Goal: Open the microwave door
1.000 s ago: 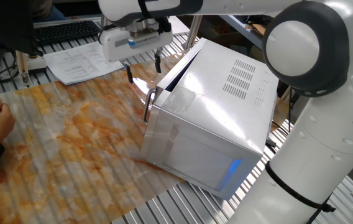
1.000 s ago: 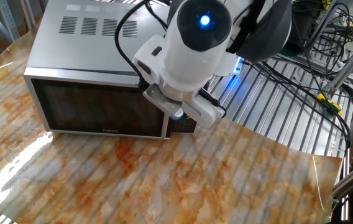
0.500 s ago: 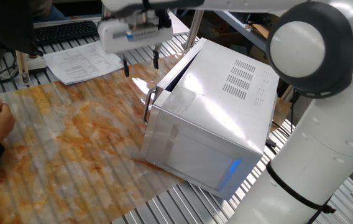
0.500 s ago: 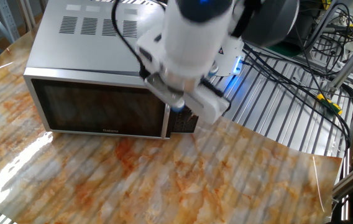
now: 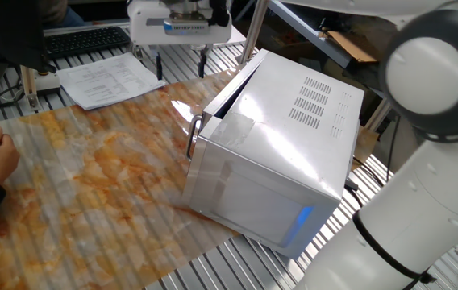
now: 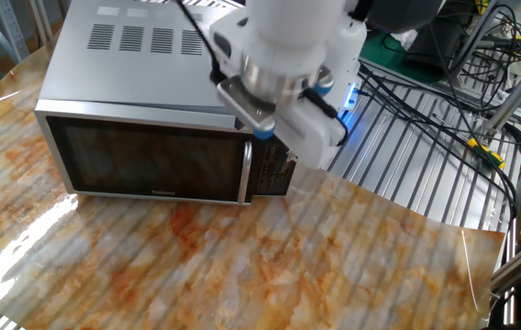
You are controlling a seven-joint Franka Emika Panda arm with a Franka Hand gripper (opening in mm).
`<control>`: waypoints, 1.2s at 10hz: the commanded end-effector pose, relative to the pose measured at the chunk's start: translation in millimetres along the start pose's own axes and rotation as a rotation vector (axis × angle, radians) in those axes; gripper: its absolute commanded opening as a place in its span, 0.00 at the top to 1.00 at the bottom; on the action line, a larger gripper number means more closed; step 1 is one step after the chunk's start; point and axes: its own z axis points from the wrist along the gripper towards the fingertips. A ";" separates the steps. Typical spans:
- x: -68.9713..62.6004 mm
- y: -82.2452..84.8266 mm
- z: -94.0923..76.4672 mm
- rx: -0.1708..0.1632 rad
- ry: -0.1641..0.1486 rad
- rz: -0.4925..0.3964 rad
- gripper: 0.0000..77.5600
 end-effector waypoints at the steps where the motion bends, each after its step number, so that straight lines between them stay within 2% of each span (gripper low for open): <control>1: 3.1 -6.8 -1.2 -0.073 -0.026 -0.005 0.00; 3: 3.3 -20.1 -2.1 -0.080 -0.032 -0.051 0.00; 4: 4.6 -39.6 -3.2 -0.093 -0.036 -0.090 0.00; 6: 8.7 -54.6 1.1 -0.090 -0.038 -0.100 0.00; 8: 11.8 -62.7 9.0 -0.092 -0.054 -0.097 0.00; 9: 14.7 -70.1 18.4 -0.096 -0.062 -0.089 0.00; 12: 21.0 -77.9 32.8 -0.103 -0.073 -0.097 0.00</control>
